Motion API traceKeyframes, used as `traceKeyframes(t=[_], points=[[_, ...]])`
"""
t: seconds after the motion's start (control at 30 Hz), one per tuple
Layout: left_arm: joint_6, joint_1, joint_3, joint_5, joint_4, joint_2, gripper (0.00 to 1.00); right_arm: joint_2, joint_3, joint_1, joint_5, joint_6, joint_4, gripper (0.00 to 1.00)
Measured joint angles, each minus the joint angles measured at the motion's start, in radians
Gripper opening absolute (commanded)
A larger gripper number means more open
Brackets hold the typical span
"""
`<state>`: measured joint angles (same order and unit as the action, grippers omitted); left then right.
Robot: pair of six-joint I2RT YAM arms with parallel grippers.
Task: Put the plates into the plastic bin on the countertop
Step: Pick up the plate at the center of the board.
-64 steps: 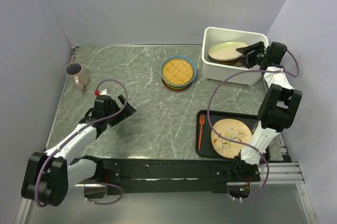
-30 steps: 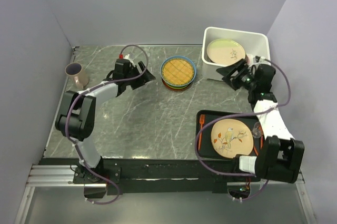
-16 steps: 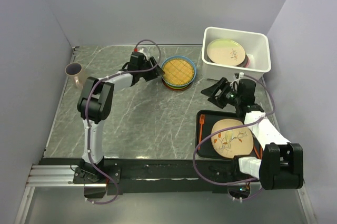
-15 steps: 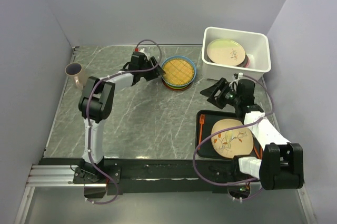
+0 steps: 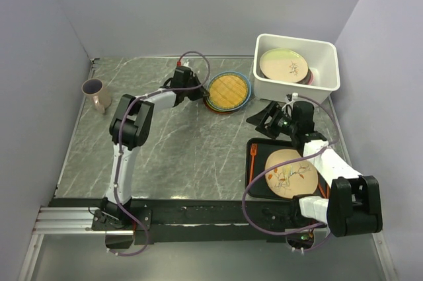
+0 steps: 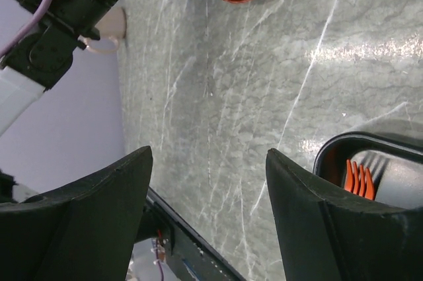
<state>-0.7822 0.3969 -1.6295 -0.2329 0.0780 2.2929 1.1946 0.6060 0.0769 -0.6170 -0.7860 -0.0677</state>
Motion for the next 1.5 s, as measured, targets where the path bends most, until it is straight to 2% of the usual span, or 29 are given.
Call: traceKeyframes(t=[0.2, 0.57, 0.77, 0.93, 1.2, 1.5], points=[[-0.024, 0.002, 0.225, 0.022, 0.068, -0.141, 0.01, 0.039, -0.002, 0.030, 0.005, 0.017, 0.000, 0.76], [-0.024, 0.000, 0.489, 0.033, 0.100, -0.332, 0.01, 0.119, 0.004, 0.131, 0.053, 0.036, -0.003, 0.72], [-0.024, 0.006, 0.610, 0.051, 0.096, -0.433, 0.01, 0.124, 0.082, 0.195, 0.108, 0.053, 0.018, 0.66], [-0.024, 0.010, 0.657, 0.066, 0.089, -0.478, 0.01, 0.180, 0.188, 0.214, 0.161, 0.079, 0.030, 0.63], [-0.025, 0.011, 0.670, 0.071, 0.097, -0.484, 0.01, 0.380, 0.374, 0.227, 0.234, 0.126, 0.066, 0.62], [-0.024, 0.011, 0.672, 0.072, 0.098, -0.484, 0.01, 0.511, 0.438, 0.255, 0.293, 0.156, 0.124, 0.62]])
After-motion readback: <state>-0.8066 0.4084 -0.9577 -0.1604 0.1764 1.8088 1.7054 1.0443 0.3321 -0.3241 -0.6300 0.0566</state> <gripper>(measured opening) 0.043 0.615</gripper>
